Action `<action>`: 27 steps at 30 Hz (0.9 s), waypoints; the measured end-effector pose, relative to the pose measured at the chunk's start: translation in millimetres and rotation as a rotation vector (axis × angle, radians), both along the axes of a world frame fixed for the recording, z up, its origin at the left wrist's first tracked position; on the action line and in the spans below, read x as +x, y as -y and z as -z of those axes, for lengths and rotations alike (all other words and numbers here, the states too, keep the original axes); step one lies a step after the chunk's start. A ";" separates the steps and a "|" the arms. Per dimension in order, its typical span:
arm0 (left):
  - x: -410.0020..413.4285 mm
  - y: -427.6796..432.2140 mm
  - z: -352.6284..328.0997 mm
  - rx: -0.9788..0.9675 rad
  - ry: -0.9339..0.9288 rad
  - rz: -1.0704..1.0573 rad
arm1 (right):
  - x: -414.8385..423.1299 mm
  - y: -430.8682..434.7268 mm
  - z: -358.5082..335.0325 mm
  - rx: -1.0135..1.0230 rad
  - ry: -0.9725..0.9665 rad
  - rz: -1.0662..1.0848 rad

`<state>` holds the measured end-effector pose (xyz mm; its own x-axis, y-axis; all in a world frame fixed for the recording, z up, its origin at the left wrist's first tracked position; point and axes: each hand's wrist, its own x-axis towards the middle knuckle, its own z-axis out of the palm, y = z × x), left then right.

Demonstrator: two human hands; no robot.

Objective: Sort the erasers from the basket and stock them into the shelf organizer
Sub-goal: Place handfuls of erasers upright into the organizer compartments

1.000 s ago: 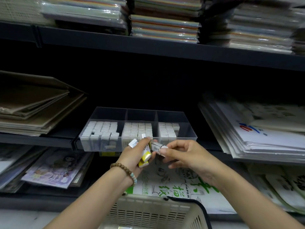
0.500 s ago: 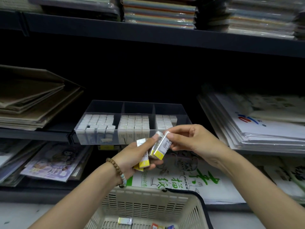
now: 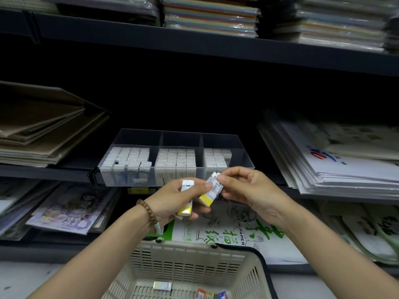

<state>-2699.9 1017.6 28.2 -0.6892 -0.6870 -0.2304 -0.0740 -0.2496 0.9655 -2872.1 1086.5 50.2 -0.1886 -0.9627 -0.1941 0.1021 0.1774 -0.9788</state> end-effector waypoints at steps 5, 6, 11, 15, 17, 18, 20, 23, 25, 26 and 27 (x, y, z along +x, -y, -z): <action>-0.8 2.0 1.2 -0.140 0.028 0.008 | -5.9 -2.6 -7.5 0.138 0.019 -0.162; -1.8 2.0 0.5 -0.157 0.022 0.005 | -6.5 -2.7 -9.4 0.132 0.020 -0.160; -8.4 5.5 -6.3 -0.069 -0.072 -0.109 | -22.6 3.0 -34.6 0.045 0.005 -0.120; -2.8 16.0 -9.6 0.129 -0.149 -0.221 | -57.1 20.3 -63.7 0.011 -0.141 0.037; 0.2 20.4 -9.9 0.180 -0.170 -0.257 | -68.2 31.7 -69.3 0.042 -0.274 0.049; 1.0 21.6 -9.7 0.190 -0.173 -0.268 | -70.3 37.8 -69.1 0.071 -0.352 0.039; 1.5 22.2 -8.7 0.198 -0.177 -0.277 | -69.3 49.3 -65.2 0.132 -0.469 0.014; 1.4 20.6 -8.1 0.195 -0.184 -0.271 | -61.8 63.6 -56.6 0.175 -0.543 -0.032; 1.8 19.4 -8.1 0.204 -0.193 -0.277 | -56.3 69.8 -51.7 0.183 -0.599 -0.038; 2.0 19.1 -8.0 0.211 -0.196 -0.282 | -53.9 72.1 -49.1 0.190 -0.616 -0.035; 2.3 18.8 -8.0 0.218 -0.197 -0.286 | -51.3 73.7 -46.5 0.203 -0.623 -0.031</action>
